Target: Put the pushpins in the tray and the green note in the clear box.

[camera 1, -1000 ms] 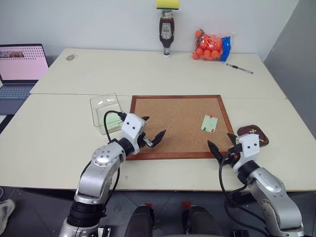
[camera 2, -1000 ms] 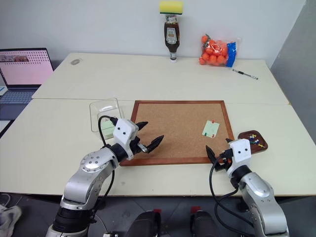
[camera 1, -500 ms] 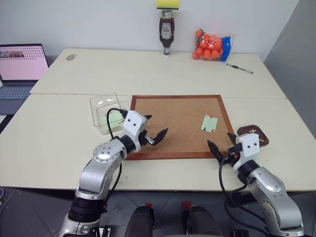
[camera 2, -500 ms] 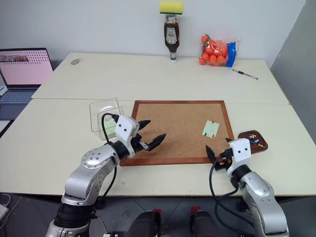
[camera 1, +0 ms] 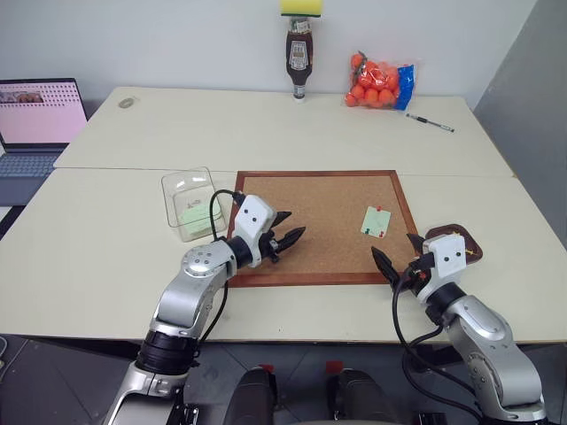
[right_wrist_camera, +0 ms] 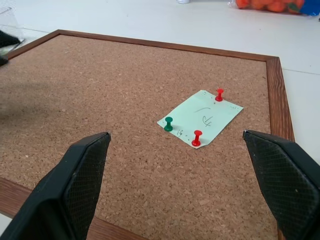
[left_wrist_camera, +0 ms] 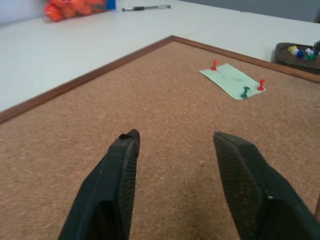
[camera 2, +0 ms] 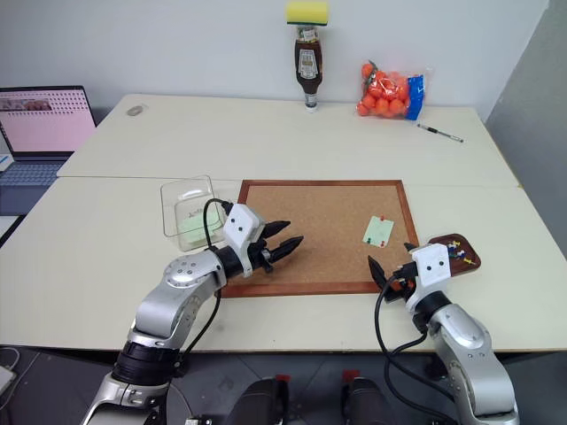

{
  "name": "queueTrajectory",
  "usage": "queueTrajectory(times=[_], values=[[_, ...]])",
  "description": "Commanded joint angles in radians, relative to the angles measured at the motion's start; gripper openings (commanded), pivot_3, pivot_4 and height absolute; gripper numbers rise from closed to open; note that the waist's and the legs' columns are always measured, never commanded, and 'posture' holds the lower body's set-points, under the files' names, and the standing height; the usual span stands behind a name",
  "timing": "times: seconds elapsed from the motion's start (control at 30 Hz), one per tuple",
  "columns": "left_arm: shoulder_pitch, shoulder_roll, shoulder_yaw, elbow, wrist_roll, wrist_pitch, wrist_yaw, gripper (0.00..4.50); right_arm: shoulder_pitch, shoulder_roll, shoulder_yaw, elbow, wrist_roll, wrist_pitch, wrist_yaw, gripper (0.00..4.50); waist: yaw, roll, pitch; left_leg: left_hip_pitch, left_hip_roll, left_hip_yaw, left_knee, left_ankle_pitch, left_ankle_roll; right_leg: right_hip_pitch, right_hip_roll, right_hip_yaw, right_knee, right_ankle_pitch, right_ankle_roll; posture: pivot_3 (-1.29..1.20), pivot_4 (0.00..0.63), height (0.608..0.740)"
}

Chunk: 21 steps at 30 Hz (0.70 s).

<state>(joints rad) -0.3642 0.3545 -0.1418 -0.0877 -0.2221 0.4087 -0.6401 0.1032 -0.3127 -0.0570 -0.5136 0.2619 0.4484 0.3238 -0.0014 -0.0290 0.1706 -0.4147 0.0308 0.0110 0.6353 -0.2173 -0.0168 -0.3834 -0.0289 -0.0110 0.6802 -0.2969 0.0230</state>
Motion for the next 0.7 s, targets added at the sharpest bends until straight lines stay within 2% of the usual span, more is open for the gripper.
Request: queueTrajectory(times=[0.03,0.33,0.53,0.7], values=[[-0.036,-0.002,-0.021,0.039,0.014,-0.024,-0.026,1.59,-0.024,-0.011,-0.022,-0.055,0.023,0.034,-0.006,4.50,0.000,0.000,0.000,0.000,0.000,0.000,0.000,0.000,0.000,0.000,0.000,0.000,0.000,0.000,0.000,0.00,0.150,0.740],[-0.076,-0.056,-0.066,0.140,0.051,-0.059,-0.031,0.03,-0.089,-0.032,-0.041,-0.055,0.047,0.099,-0.005,4.50,0.000,0.000,0.000,0.000,-0.001,0.000,0.000,0.000,0.000,0.000,0.000,0.000,0.000,0.000,0.000,0.00,0.150,0.740],[-0.073,-0.065,-0.106,0.241,0.103,-0.076,-0.031,0.03,-0.193,-0.055,-0.054,0.027,0.056,0.179,-0.001,4.50,-0.001,0.000,0.000,0.000,0.000,0.000,0.000,0.000,0.000,-0.001,0.001,0.000,0.000,0.001,-0.002,0.00,0.150,0.740],[-0.066,-0.068,-0.125,0.246,0.118,-0.075,-0.050,0.03,-0.337,-0.052,-0.044,0.174,0.033,0.194,-0.005,4.50,-0.001,0.001,-0.001,0.000,0.000,0.000,0.000,0.000,0.000,0.000,0.001,0.001,0.000,0.002,-0.002,0.00,0.150,0.740]])
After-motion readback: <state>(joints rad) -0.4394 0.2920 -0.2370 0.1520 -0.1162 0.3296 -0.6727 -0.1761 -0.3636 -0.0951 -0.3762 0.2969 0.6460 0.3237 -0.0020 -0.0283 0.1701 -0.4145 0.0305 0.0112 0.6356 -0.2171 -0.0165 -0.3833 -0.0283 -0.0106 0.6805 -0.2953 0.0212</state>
